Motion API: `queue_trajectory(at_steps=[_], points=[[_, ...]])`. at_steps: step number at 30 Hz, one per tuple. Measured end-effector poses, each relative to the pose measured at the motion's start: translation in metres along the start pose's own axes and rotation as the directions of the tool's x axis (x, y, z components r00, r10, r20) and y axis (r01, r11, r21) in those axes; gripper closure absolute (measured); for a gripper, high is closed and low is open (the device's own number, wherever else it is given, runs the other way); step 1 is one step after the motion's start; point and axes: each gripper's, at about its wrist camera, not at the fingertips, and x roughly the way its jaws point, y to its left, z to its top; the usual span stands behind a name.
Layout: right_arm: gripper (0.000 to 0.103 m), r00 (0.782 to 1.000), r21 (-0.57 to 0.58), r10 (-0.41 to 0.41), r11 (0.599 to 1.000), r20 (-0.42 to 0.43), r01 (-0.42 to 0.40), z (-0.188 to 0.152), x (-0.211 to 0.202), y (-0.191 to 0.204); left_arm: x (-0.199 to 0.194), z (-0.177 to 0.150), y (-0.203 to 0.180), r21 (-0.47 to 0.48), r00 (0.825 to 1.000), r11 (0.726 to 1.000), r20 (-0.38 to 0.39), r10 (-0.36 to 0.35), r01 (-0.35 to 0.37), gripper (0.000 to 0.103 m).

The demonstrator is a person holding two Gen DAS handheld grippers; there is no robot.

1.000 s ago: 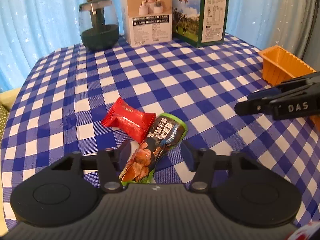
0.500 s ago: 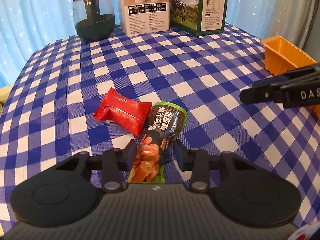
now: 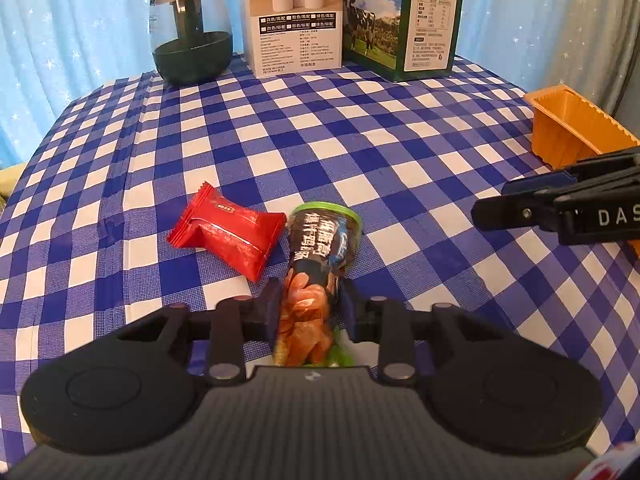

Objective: Organize snacks
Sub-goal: 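Grasp the brown-green snack stick packet with the left gripper, then grasp the red wrapped candy with the right gripper while the left holds the snack stick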

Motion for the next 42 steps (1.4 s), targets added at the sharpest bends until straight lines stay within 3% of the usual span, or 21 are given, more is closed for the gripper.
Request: queue_trajectory(at_steps=[9, 15, 21, 28, 34, 42], points=[[0.058, 1.000, 0.012, 0.008, 1.000, -0.004, -0.008, 0.000, 0.001, -0.001, -0.027, -0.021, -0.003, 0.026, 0.999, 0.999, -0.013, 0.047, -0.046, 0.077], [0.058, 0.999, 0.025, 0.038, 0.999, 0.000, -0.038, 0.003, 0.002, 0.005, -0.051, -0.038, 0.023, -0.099, 0.991, 0.986, -0.012, 0.131, -0.131, 0.077], [0.058, 0.996, -0.035, 0.086, 0.996, 0.000, -0.086, 0.003, 0.009, 0.027, -0.055, -0.037, 0.053, -0.242, 0.975, 0.945, -0.004, 0.224, -0.218, 0.077], [0.058, 0.990, -0.163, 0.142, 0.977, 0.007, -0.139, 0.004, 0.029, 0.064, -0.052, -0.034, 0.072, -0.345, 0.975, 0.915, -0.001, 0.221, -0.208, 0.077], [0.058, 0.984, -0.263, 0.174, 0.952, 0.043, -0.157, 0.012, 0.053, 0.092, -0.054, -0.030, 0.078, -0.375, 0.974, 0.904, 0.015, 0.228, -0.206, 0.077], [0.058, 0.983, -0.304, 0.180, 0.939, 0.037, -0.161, 0.022, 0.086, 0.106, -0.056, -0.030, 0.087, -0.406, 0.969, 0.887, 0.010, 0.246, -0.221, 0.077]])
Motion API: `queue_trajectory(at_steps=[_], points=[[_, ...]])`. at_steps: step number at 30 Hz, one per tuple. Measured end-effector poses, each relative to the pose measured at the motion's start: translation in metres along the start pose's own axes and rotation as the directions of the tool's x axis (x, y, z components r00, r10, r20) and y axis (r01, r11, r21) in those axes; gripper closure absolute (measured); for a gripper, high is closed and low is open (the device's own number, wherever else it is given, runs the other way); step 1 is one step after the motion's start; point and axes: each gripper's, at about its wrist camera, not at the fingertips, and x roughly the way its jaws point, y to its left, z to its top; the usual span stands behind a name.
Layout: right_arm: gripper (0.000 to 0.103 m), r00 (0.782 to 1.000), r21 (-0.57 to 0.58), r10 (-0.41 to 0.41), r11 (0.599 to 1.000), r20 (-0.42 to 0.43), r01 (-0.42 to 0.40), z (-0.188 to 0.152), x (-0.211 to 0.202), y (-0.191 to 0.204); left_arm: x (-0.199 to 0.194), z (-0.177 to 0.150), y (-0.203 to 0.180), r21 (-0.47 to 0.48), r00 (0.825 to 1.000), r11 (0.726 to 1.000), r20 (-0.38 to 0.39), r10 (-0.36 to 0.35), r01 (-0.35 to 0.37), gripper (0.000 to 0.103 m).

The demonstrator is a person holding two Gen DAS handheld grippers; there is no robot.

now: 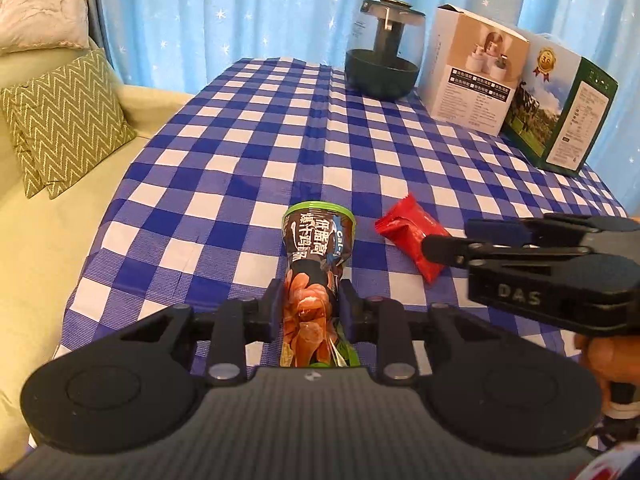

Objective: Organize snacks
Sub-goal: 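Grasp the red wrapped candy with the right gripper while the left holds the snack stick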

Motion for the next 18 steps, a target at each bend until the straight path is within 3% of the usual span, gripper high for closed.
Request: queue_trajectory(at_steps=[15, 18], points=[[0.059, 1.000, -0.089, -0.009, 0.996, -0.006, 0.009, -0.003, 0.027, 0.012, 0.006, -0.001, -0.005, 0.035, 1.000, 0.999, -0.019, -0.010, 0.011, 0.077], [0.070, 1.000, -0.103, -0.017, 0.995, -0.009, 0.016, -0.006, 0.024, 0.012, 0.006, -0.001, -0.006, 0.041, 1.000, 0.999, -0.019, -0.017, 0.018, 0.077]])
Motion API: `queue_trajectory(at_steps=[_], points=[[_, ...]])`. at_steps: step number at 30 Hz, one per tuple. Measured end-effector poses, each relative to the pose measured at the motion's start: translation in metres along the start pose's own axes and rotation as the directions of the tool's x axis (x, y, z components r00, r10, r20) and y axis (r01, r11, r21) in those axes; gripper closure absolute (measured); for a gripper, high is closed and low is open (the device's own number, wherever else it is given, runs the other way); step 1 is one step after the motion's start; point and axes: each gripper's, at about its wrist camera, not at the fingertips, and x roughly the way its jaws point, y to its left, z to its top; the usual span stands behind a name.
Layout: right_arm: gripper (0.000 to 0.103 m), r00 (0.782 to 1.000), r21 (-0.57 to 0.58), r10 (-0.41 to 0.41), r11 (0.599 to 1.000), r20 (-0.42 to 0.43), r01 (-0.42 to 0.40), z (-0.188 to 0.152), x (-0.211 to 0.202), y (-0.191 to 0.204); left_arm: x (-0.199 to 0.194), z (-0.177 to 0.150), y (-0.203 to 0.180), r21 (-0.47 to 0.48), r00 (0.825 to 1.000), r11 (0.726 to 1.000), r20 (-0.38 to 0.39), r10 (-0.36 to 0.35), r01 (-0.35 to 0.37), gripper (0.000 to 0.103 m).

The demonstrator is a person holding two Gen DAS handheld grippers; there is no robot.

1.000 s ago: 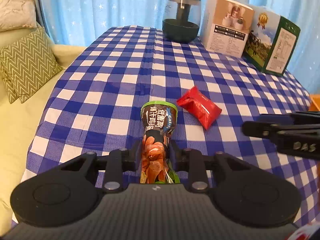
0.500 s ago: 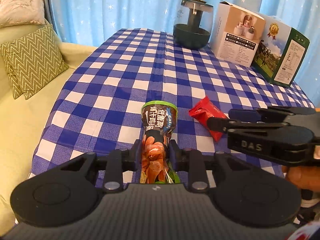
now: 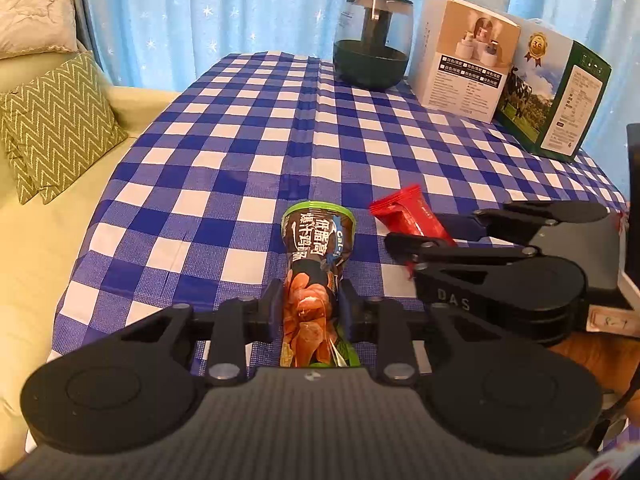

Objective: Organize snacks
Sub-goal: 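Grasp the red wrapped candy with the right gripper while the left holds the snack stick, then carry the snack stick and red candy over the orange tray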

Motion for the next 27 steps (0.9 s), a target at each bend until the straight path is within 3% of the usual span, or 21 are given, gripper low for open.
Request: queue_trajectory(at_steps=[7, 16, 27], points=[[0.074, 0.999, 0.060, -0.033, 0.998, -0.033, 0.035, -0.007, -0.023, -0.017, -0.002, 0.000, -0.010, 0.022, 0.999, 0.999, -0.001, -0.033, 0.033, 0.077], [0.074, 0.993, 0.172, -0.103, 0.979, -0.061, 0.112, -0.030, -0.089, -0.051, -0.018, -0.003, -0.041, 0.062, 0.994, 0.992, 0.015, -0.113, 0.112, 0.077], [0.074, 0.977, 0.267, -0.160, 0.944, -0.138, 0.193, -0.078, -0.160, -0.063, -0.055, -0.027, -0.079, 0.120, 0.983, 0.976, 0.019, -0.185, 0.181, 0.077]])
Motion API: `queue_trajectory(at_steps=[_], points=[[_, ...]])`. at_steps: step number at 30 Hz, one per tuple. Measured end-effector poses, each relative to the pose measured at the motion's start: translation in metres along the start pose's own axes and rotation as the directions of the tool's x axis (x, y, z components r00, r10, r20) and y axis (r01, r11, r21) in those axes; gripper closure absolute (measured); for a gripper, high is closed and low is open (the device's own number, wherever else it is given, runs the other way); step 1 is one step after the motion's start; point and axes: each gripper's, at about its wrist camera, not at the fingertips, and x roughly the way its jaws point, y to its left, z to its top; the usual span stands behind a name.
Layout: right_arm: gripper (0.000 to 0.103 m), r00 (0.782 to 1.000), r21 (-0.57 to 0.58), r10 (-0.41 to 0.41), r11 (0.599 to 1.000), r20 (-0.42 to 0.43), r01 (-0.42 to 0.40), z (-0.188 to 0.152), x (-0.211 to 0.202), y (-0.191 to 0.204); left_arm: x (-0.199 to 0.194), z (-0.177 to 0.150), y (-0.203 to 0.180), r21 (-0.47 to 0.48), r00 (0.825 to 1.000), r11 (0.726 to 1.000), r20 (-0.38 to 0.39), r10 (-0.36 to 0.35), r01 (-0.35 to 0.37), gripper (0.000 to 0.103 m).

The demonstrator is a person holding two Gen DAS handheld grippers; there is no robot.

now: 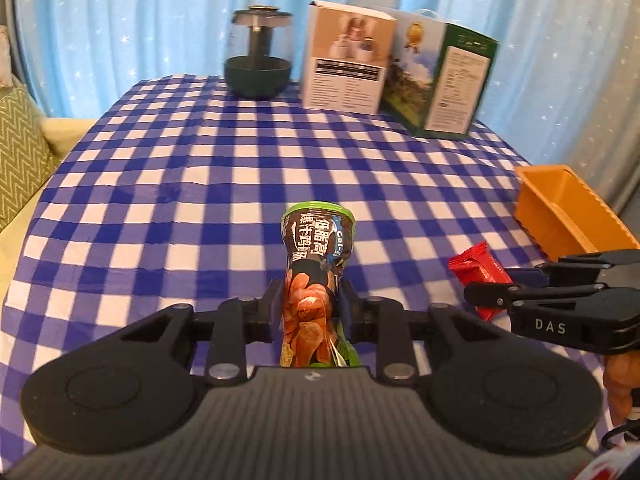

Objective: Organize snacks
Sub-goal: 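Carry the snack stick and red candy over the orange tray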

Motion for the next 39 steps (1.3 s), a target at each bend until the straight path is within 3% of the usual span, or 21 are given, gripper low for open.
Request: queue_trajectory(at_steps=[6, 16, 23, 39], points=[[0.074, 0.999, 0.078, -0.029, 0.997, 0.033, 0.026, -0.015, -0.031, -0.009, -0.012, -0.017, -0.030, 0.032, 1.000, 0.999, -0.007, -0.007, 0.007, 0.077], [0.074, 0.994, 0.116, -0.085, 0.990, 0.072, 0.076, -0.035, -0.090, -0.007, -0.048, -0.042, -0.069, -0.034, 1.000, 0.999, 0.005, -0.021, 0.021, 0.077], [0.074, 0.990, 0.172, -0.103, 0.982, 0.101, 0.085, -0.053, -0.139, -0.015, -0.086, -0.040, -0.092, -0.064, 0.999, 0.998, 0.034, -0.007, 0.009, 0.077], [0.074, 0.977, 0.250, -0.140, 0.963, 0.159, 0.098, -0.074, -0.210, -0.035, -0.135, -0.042, -0.141, -0.005, 0.998, 1.000, 0.057, -0.024, 0.024, 0.077]])
